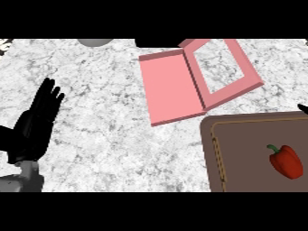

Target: Pick the bell pepper from the tray and place it in the cardboard box

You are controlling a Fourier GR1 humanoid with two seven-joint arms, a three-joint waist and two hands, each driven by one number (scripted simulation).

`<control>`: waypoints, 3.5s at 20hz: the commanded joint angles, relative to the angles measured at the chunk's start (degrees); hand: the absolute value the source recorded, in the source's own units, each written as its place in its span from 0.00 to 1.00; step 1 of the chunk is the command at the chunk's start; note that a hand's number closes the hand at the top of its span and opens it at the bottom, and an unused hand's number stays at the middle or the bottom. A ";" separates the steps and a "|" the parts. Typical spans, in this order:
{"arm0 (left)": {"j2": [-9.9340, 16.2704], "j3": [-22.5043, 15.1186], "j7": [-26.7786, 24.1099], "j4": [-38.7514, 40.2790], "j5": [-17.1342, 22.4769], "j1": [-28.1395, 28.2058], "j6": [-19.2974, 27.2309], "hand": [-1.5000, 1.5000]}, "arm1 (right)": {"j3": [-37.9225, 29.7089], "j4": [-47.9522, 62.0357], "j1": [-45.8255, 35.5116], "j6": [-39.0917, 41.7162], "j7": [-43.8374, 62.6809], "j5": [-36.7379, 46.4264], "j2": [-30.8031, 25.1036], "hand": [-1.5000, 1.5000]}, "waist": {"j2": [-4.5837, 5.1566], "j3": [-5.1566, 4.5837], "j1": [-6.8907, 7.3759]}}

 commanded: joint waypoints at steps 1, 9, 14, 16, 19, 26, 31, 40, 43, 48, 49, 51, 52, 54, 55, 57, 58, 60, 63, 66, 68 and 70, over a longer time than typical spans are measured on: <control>1.89 4.15 2.07 -2.14 2.49 0.75 -2.57 0.50 | 0.08 -2.67 2.55 -0.02 0.01 3.37 2.80 0.00 | -0.04 -0.01 -0.11; -3.54 0.16 3.86 -0.06 -3.68 -4.40 1.67 0.50 | 0.29 0.61 1.18 -1.16 -3.82 11.37 5.13 0.00 | 0.00 0.00 -0.16; -3.01 2.52 0.96 3.08 -3.47 -3.91 -1.41 0.50 | -1.53 -1.60 -0.26 2.10 -0.25 10.44 7.28 0.00 | -0.02 -0.01 -0.22; -3.11 2.04 3.58 -2.66 -3.58 -0.58 -0.92 0.50 | 1.64 0.50 1.63 -1.69 -4.62 15.50 9.23 0.00 | -0.03 0.00 -0.06; -5.15 0.26 2.88 -4.25 -4.51 1.61 -0.75 0.50 | -0.55 0.62 2.27 0.68 -7.34 14.75 7.29 0.00 | -0.05 0.00 -0.08; -2.53 5.24 3.25 -0.53 -2.98 -2.17 -4.02 0.50 | -1.22 4.63 -3.33 2.28 -5.56 17.33 8.58 0.00 | 0.01 0.00 0.00; -5.51 3.18 2.55 0.42 -5.49 -3.53 -2.25 0.50 | -0.01 2.15 2.19 0.47 -8.05 21.06 11.02 0.00 | -0.01 -0.01 -0.20; -3.53 6.14 2.00 -2.07 -3.99 1.27 -6.04 0.50 | 1.94 2.19 0.47 -2.06 -6.88 24.76 15.36 0.00 | -0.03 -0.01 -0.08; -4.78 4.58 3.60 -2.70 -5.57 0.08 -4.19 0.50 | 4.14 7.86 1.98 -8.93 -17.87 29.28 13.83 1.00 | -0.01 0.02 -0.01; -4.22 6.69 1.73 1.81 -5.40 -3.74 -4.18 0.50 | 4.83 0.68 3.39 -10.55 -16.88 31.45 14.38 1.00 | -0.02 0.00 -0.23; -5.53 5.20 3.73 -0.11 -5.16 -3.35 -3.79 0.50 | 3.44 1.44 2.64 -10.08 -17.57 31.25 13.27 1.00 | -0.03 0.00 -0.16; -7.57 2.94 2.96 0.40 -7.83 -2.96 -1.80 0.50 | 2.16 6.98 -1.23 -12.00 -19.94 31.28 13.05 1.00 | 0.02 0.01 -0.05; -5.23 4.84 3.04 -5.54 -4.71 3.17 -5.31 0.50 | 1.03 3.21 -0.12 -11.72 -18.60 30.72 12.61 1.00 | -0.07 0.00 0.13; -4.89 5.67 1.13 1.50 -5.08 -0.95 -5.47 0.50 | 11.10 -4.05 -2.00 -16.88 -6.87 37.13 24.33 1.00 | -0.04 -0.09 0.24; -5.91 4.47 3.37 0.00 -5.29 -2.99 -4.28 0.50 | 15.78 -6.02 -3.59 -18.36 -1.73 40.70 28.61 1.00 | -0.18 -0.20 1.09; -5.74 2.94 2.38 0.32 -5.98 -3.88 -5.52 0.50 | 20.41 -4.03 -8.90 -19.08 2.18 44.53 32.01 1.00 | 0.45 -0.48 5.23; -5.52 2.66 2.67 0.57 -5.78 -3.31 -6.21 0.50 | 21.95 -4.10 -10.06 -19.19 3.32 45.76 33.12 1.00 | 0.44 -0.72 6.81; -6.25 1.18 2.51 0.56 -5.80 -3.91 -6.86 0.50 | 25.01 -3.55 -13.26 -19.85 7.22 48.87 36.28 1.00 | 0.54 -0.92 8.36; -6.81 0.21 2.45 1.22 -6.17 -5.11 -6.95 0.50 | 29.81 -3.02 -19.02 -21.84 14.66 53.38 38.73 1.00 | 0.61 -0.79 9.16; -6.91 -0.44 2.89 1.63 -6.37 -6.01 -7.21 0.50 | 35.27 -0.65 -24.84 -23.58 21.99 55.14 38.90 1.00 | 0.70 -0.59 10.69; -6.96 -0.83 3.09 1.52 -6.39 -6.45 -7.44 0.50 | 38.10 1.24 -29.23 -24.07 27.34 56.11 38.96 1.00 | 0.60 -0.55 11.44; -7.77 -1.59 3.22 2.50 -6.34 -7.03 -7.51 0.50 | 41.35 2.89 -33.23 -25.19 32.09 55.39 39.00 1.00 | 0.86 -0.47 11.39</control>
